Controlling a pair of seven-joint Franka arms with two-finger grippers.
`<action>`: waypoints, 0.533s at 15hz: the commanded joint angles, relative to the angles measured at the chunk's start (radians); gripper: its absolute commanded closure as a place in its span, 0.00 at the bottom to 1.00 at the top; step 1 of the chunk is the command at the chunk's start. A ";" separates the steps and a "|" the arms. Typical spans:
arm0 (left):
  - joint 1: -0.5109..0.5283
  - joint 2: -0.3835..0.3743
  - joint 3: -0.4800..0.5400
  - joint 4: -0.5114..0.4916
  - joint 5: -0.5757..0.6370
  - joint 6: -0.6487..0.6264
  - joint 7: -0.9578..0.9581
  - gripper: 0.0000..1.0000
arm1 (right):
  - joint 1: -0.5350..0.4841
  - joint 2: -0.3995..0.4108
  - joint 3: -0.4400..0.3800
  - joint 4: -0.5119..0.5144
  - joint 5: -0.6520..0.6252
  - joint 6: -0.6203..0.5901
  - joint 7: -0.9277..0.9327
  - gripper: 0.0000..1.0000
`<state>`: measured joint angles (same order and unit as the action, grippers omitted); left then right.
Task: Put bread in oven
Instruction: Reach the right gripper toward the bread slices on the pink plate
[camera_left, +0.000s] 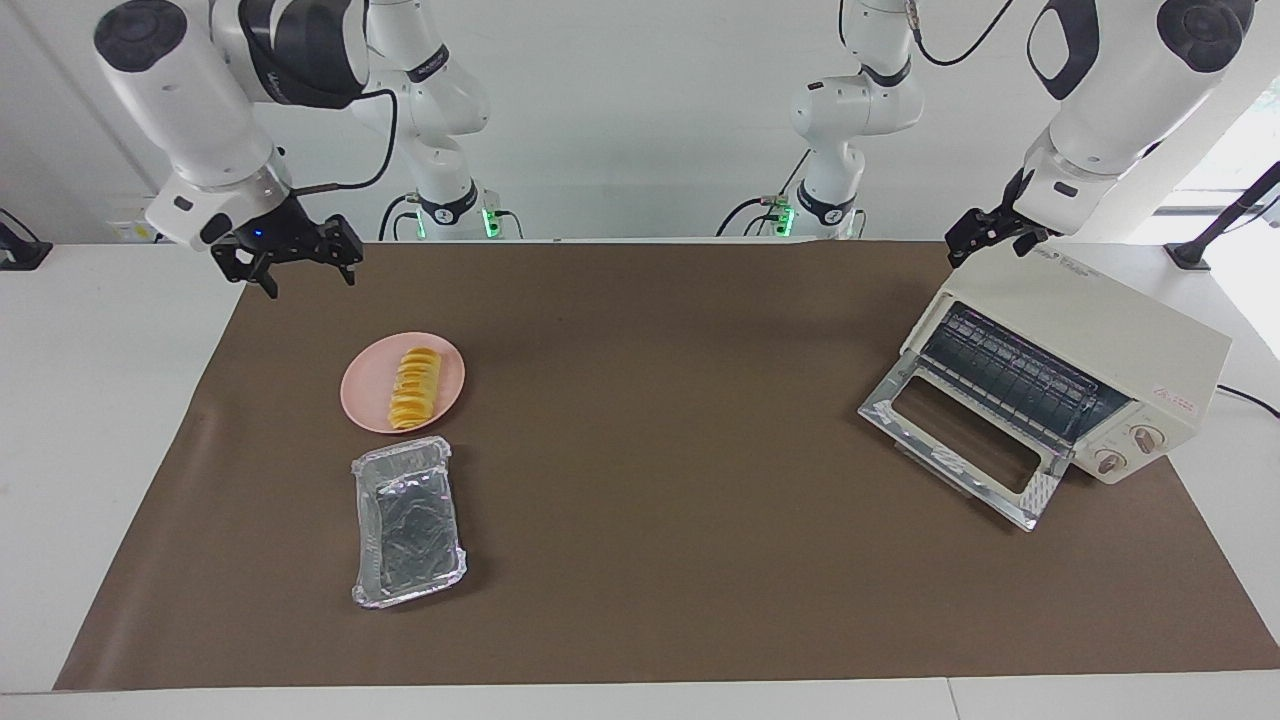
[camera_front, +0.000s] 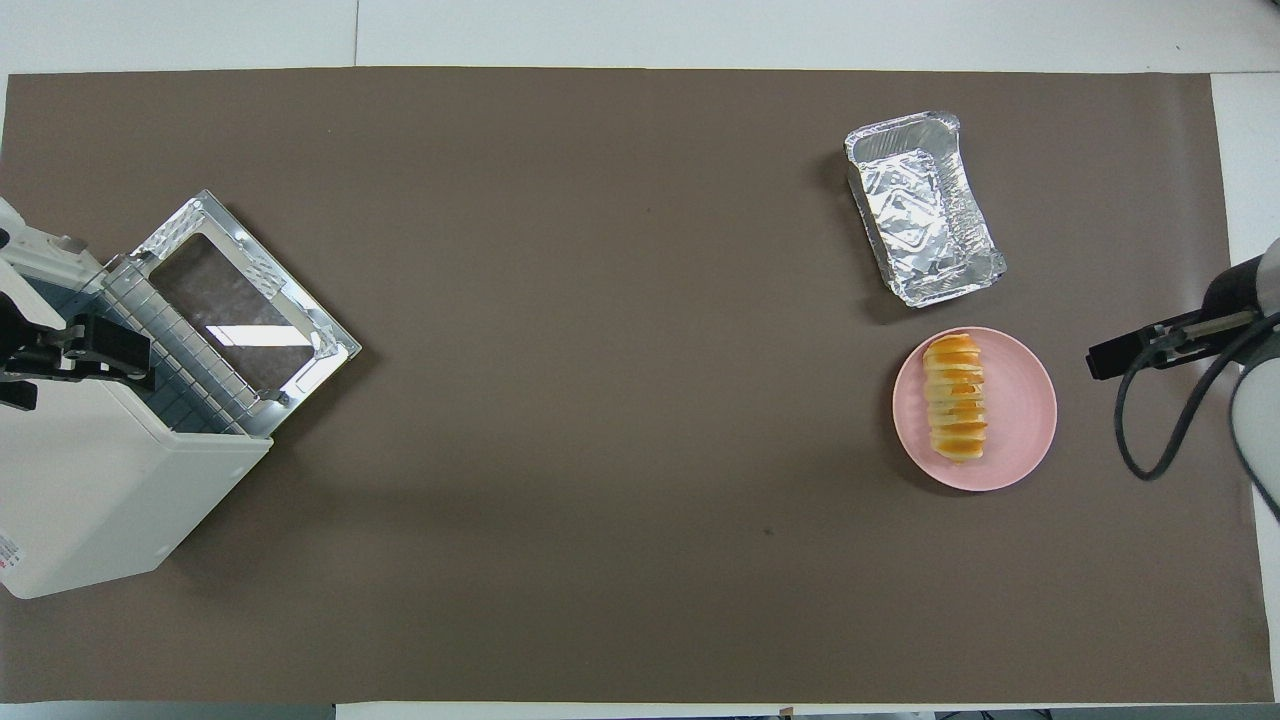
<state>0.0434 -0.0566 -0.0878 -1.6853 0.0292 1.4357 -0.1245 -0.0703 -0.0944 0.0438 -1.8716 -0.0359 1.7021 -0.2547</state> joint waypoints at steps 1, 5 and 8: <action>-0.002 -0.014 0.007 0.001 -0.015 -0.018 0.000 0.00 | 0.012 -0.070 0.004 -0.216 0.016 0.157 0.003 0.00; -0.002 -0.014 0.007 0.001 -0.015 -0.017 0.000 0.00 | 0.038 0.028 0.004 -0.299 0.019 0.359 0.015 0.00; -0.002 -0.014 0.007 0.001 -0.015 -0.017 0.000 0.00 | 0.067 0.093 0.005 -0.342 0.019 0.480 0.066 0.00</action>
<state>0.0434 -0.0566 -0.0878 -1.6853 0.0292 1.4357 -0.1245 -0.0248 -0.0318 0.0482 -2.1846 -0.0307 2.1146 -0.2218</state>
